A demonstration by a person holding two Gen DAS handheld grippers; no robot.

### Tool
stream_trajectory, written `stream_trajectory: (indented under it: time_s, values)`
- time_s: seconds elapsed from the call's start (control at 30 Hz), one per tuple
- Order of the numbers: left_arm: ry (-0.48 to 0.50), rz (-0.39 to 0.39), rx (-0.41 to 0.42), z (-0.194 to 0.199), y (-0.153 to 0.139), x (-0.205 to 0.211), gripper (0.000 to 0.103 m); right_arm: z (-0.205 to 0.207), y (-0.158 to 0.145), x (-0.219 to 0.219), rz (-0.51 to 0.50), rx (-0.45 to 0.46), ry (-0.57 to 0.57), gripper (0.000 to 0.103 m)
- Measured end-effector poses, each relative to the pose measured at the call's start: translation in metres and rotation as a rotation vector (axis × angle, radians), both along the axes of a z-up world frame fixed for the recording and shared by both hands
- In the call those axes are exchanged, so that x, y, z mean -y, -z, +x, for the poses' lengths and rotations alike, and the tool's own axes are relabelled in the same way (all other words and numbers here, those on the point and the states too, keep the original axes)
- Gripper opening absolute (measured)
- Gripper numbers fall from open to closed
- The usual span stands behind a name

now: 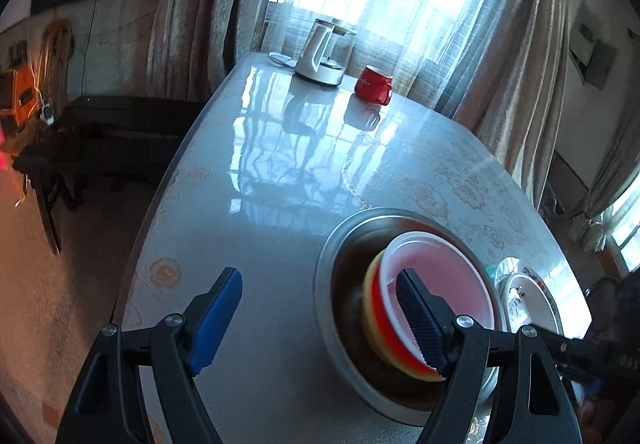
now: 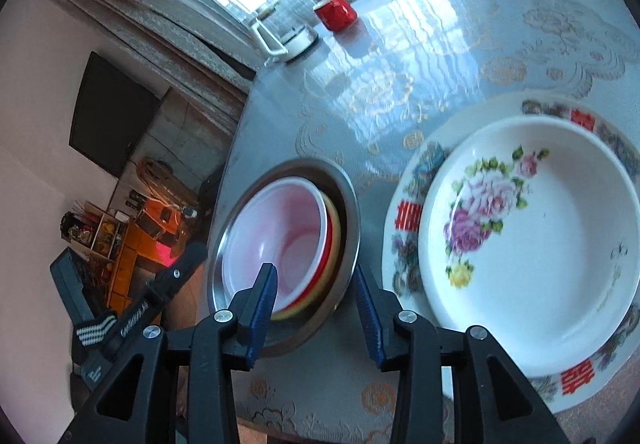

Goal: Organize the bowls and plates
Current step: 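Open the left gripper and release the red bowl, then close the left gripper on the rim of the steel bowl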

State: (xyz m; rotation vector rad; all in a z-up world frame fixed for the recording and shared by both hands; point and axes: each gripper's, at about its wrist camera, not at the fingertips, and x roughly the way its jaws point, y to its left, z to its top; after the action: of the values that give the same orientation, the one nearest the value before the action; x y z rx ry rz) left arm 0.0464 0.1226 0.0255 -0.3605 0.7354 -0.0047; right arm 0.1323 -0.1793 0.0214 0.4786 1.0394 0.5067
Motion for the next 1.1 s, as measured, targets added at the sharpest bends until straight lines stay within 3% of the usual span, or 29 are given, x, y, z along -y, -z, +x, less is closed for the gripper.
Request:
stream_trajectory:
  time_s: [0.23, 0.6, 0.67, 0.8, 0.97, 1.1]
  values:
    - [0.024, 0.025, -0.021, -0.003, 0.007, 0.003, 0.073, -0.001, 0.017, -0.009, -0.031, -0.084, -0.039, 0.040]
    - [0.063, 0.048, -0.021, -0.003, 0.008, 0.006, 0.067, 0.003, 0.019, -0.021, -0.058, -0.067, -0.061, 0.040]
    - [0.072, 0.047, -0.019, -0.003, 0.008, 0.006, 0.063, 0.002, 0.019, -0.024, -0.072, -0.066, -0.066, 0.040]
    - [0.107, 0.061, -0.048, -0.002, 0.010, 0.009, 0.043, 0.004, 0.019, -0.025, -0.099, -0.071, -0.065, 0.040]
    - [0.135, 0.061, -0.069, -0.002, 0.016, 0.012, 0.041, 0.006, 0.021, -0.023, -0.111, -0.065, -0.047, 0.036]
    - [0.159, 0.048, -0.076, -0.001, 0.018, 0.013, 0.034, 0.007, 0.021, -0.030, -0.128, -0.045, -0.059, 0.033]
